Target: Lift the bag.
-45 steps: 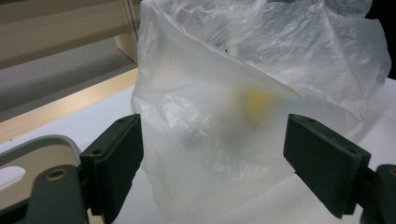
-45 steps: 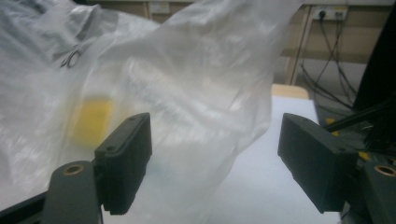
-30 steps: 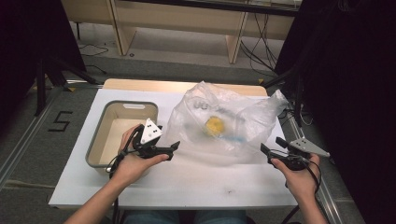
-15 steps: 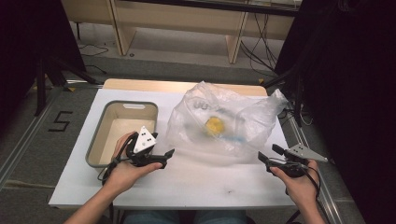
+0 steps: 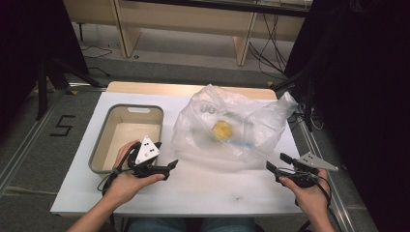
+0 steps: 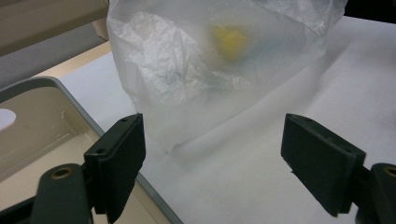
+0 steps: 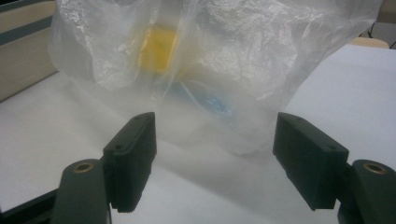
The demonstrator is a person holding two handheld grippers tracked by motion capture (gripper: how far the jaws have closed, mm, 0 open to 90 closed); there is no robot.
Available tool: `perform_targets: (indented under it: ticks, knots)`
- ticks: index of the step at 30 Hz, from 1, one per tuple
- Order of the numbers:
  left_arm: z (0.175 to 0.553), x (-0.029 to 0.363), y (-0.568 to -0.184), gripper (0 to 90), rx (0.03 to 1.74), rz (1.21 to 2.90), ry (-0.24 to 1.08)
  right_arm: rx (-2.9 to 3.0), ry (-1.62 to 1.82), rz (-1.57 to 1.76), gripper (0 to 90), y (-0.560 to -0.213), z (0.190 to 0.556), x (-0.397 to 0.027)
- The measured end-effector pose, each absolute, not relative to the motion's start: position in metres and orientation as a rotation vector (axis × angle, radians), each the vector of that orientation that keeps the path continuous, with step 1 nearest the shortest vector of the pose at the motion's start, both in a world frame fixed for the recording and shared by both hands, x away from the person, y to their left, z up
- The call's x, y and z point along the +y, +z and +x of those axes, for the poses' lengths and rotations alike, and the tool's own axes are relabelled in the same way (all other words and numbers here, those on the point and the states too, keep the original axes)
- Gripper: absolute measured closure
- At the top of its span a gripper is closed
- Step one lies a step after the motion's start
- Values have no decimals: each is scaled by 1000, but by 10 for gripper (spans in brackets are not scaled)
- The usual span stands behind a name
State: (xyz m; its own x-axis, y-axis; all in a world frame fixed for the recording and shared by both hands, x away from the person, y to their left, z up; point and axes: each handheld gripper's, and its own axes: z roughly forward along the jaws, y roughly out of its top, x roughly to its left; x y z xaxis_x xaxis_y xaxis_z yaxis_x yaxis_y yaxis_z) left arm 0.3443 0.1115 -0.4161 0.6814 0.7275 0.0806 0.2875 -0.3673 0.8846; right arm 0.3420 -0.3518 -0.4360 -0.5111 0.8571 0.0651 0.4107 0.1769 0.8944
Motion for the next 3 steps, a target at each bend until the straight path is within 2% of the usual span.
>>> perform_targets:
  ticks: [3]
  knots:
    - [343, 108, -417, 214, 771, 1953, 582, 1993, 1299, 1195, 311, -436, 342, -353]
